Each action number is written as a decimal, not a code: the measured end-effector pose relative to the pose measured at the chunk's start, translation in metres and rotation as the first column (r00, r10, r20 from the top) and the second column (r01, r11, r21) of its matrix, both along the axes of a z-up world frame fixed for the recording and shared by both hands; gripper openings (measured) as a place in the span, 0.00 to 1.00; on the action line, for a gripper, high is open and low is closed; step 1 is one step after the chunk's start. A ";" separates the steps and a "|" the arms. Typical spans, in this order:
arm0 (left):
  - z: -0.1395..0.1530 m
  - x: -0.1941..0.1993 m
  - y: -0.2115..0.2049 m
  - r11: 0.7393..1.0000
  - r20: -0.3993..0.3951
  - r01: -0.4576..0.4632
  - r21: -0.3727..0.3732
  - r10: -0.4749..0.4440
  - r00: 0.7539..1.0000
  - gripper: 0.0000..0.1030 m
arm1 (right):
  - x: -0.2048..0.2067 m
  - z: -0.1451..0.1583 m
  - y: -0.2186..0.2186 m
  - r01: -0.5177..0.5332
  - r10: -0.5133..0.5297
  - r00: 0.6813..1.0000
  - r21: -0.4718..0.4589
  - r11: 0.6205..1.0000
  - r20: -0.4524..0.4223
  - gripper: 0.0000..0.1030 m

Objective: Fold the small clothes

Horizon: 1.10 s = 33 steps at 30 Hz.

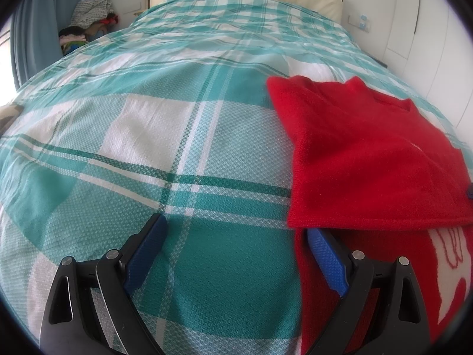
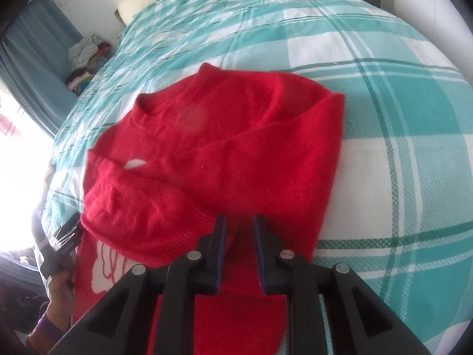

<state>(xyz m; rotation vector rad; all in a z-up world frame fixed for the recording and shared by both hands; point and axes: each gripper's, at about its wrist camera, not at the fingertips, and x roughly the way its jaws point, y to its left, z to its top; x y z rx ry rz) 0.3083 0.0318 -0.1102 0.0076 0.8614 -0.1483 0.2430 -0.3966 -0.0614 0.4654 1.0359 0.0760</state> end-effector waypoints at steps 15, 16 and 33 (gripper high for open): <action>0.001 0.000 -0.001 1.000 0.001 -0.004 0.004 0.004 1.000 0.94 | -0.029 -0.009 0.054 -0.183 0.183 0.983 -0.014 0.983 -0.023 0.26; 0.001 0.001 0.000 1.000 0.001 -0.006 0.004 0.006 1.000 0.95 | -0.039 -0.006 0.051 -0.167 0.167 0.986 -0.031 0.986 -0.003 0.27; 0.046 -0.021 0.045 0.993 0.048 -0.069 -0.099 0.074 0.996 0.98 | -0.209 0.029 -0.017 0.341 -0.240 0.893 -0.225 0.913 0.380 0.70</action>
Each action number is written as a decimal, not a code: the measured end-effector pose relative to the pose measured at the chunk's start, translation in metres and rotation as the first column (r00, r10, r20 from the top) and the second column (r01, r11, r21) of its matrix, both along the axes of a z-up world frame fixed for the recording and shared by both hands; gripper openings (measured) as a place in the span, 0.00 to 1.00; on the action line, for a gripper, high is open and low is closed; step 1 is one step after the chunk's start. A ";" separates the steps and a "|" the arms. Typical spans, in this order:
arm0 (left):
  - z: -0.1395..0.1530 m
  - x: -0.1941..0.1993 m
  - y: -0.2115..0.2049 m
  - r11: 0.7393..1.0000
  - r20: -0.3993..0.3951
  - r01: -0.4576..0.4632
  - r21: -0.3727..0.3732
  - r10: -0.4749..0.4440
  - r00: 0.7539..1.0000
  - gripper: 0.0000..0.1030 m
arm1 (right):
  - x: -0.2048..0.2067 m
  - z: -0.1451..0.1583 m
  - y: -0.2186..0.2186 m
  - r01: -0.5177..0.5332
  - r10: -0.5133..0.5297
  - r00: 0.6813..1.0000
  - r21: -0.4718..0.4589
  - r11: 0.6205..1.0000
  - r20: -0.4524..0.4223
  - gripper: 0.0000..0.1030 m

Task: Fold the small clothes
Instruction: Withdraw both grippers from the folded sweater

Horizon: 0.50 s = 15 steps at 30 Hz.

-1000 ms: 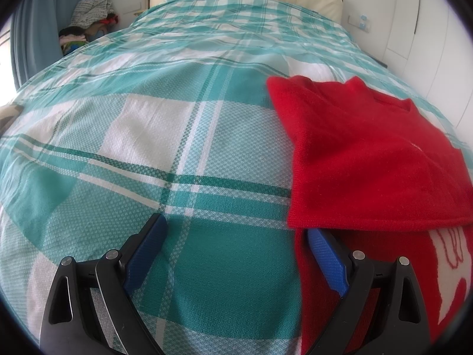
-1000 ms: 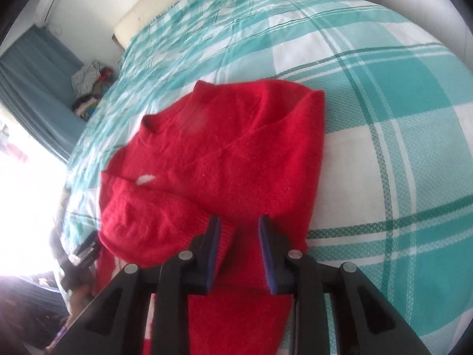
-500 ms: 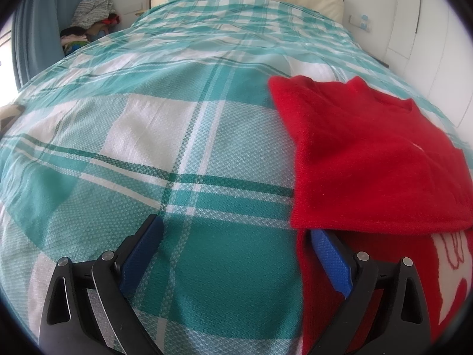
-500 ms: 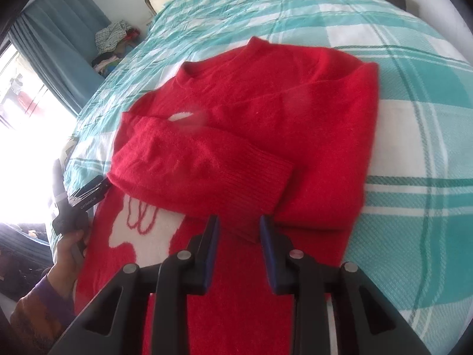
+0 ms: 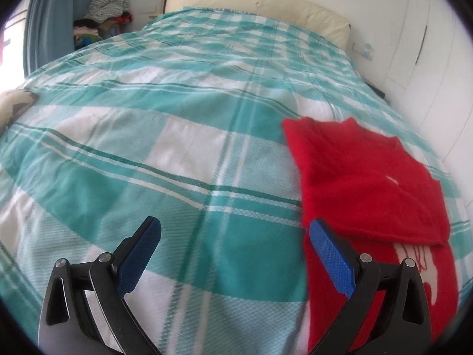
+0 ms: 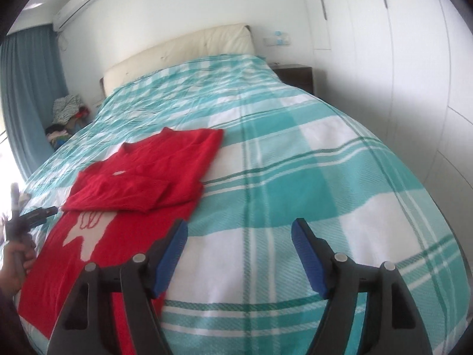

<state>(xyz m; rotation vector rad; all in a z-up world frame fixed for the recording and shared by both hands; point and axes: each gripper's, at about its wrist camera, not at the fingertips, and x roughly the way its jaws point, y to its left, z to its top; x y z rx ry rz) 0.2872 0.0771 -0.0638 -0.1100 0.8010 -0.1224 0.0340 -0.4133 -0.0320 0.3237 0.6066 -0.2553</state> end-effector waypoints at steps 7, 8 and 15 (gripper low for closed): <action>-0.033 0.004 0.047 0.987 -0.109 -0.155 -0.037 0.150 0.983 0.98 | 0.002 -0.003 -0.011 0.099 -0.102 0.994 -0.075 0.992 -0.033 0.71; -0.041 0.006 0.052 0.982 -0.130 -0.178 -0.057 0.169 0.977 0.98 | 0.005 -0.007 -0.011 0.101 -0.105 0.993 -0.077 0.992 -0.056 0.71; -0.047 0.006 0.040 0.986 -0.113 -0.165 0.025 0.167 0.979 1.00 | 0.015 -0.041 -0.025 0.137 -0.131 0.975 0.021 0.990 -0.181 0.71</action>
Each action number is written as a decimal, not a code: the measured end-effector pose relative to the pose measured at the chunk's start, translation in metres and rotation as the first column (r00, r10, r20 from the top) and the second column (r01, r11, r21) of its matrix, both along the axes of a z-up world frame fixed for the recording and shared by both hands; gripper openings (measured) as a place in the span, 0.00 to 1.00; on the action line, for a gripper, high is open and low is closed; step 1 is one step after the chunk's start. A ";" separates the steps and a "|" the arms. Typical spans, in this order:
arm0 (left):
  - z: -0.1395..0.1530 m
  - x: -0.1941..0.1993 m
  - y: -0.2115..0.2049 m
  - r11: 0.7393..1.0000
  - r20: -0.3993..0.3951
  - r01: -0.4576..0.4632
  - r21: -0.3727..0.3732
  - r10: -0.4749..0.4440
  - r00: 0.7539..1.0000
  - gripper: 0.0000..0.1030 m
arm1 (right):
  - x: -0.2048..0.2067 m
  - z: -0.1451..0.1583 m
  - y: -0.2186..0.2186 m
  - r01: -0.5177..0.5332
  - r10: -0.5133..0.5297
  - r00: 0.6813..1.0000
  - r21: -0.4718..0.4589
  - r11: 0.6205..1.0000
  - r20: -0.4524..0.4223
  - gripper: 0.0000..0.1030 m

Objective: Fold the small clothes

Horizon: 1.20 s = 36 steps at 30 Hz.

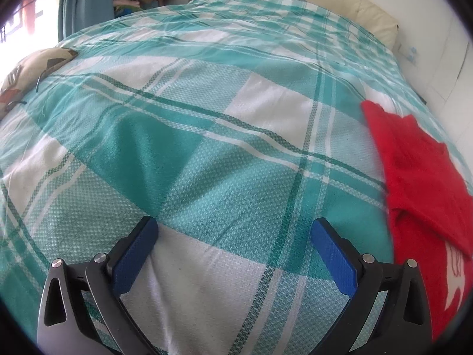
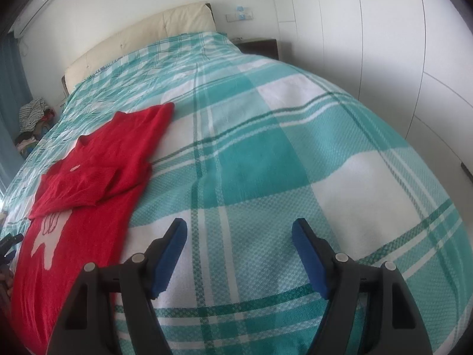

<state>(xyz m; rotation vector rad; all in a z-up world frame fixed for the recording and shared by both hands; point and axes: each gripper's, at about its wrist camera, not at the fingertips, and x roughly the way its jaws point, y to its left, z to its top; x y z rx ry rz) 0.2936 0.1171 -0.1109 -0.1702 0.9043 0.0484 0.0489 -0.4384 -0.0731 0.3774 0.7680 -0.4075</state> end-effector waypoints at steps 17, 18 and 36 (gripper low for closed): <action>-0.001 -0.003 0.002 1.000 0.004 -0.002 0.023 0.001 1.000 1.00 | 0.008 -0.012 0.015 -0.023 0.020 0.999 -0.068 0.997 -0.045 0.89; -0.001 -0.003 0.002 1.000 0.004 -0.002 0.025 0.001 1.000 1.00 | 0.010 -0.013 0.015 -0.026 0.023 0.999 -0.071 0.997 -0.049 0.90; -0.002 -0.002 0.001 0.999 0.002 -0.002 0.032 0.002 1.000 1.00 | 0.014 -0.014 0.020 -0.038 0.032 0.997 -0.087 0.995 -0.066 0.96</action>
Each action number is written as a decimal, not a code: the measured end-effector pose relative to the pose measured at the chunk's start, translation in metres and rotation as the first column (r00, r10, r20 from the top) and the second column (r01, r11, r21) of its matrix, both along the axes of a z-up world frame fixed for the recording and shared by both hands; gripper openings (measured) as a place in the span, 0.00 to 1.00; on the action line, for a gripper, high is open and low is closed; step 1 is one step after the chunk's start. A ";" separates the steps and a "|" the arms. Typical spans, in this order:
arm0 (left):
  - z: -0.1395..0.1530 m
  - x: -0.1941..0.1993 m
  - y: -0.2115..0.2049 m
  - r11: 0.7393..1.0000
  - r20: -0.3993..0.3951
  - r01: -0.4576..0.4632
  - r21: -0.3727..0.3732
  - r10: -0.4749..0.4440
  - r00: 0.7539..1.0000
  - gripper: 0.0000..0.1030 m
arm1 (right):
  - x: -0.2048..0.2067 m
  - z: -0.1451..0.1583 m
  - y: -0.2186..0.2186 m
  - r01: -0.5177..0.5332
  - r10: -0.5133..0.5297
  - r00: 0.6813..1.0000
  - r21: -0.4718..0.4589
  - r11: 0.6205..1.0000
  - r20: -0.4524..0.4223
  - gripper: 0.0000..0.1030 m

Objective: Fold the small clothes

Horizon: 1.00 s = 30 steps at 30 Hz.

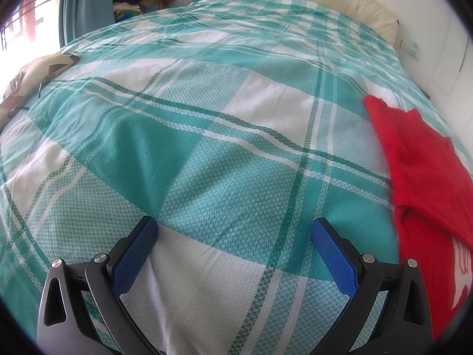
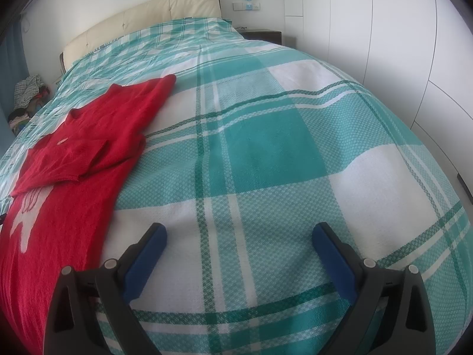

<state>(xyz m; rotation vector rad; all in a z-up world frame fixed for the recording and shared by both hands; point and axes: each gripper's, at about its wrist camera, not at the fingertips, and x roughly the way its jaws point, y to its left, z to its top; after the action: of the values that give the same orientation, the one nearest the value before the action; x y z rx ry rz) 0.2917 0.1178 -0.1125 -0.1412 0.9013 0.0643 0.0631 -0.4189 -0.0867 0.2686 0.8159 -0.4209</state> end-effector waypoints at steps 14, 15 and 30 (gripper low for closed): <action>0.000 0.000 0.000 1.000 -0.001 0.000 0.002 0.000 1.000 1.00 | 0.001 0.000 0.000 -0.001 0.001 1.000 -0.001 1.000 -0.002 0.96; 0.000 0.000 -0.001 1.000 0.000 0.000 0.002 0.000 1.000 1.00 | 0.001 0.000 0.000 -0.001 0.001 1.000 -0.001 1.000 -0.002 0.96; 0.000 0.002 -0.001 1.000 -0.016 0.000 0.024 0.001 1.000 1.00 | 0.000 -0.003 -0.001 -0.012 0.011 1.000 0.002 1.000 0.015 0.98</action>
<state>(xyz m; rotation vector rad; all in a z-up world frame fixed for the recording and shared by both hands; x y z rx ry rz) 0.2934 0.1163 -0.1127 -0.1189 0.9164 0.0767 0.0633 -0.4199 -0.0896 0.2690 0.8030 -0.4067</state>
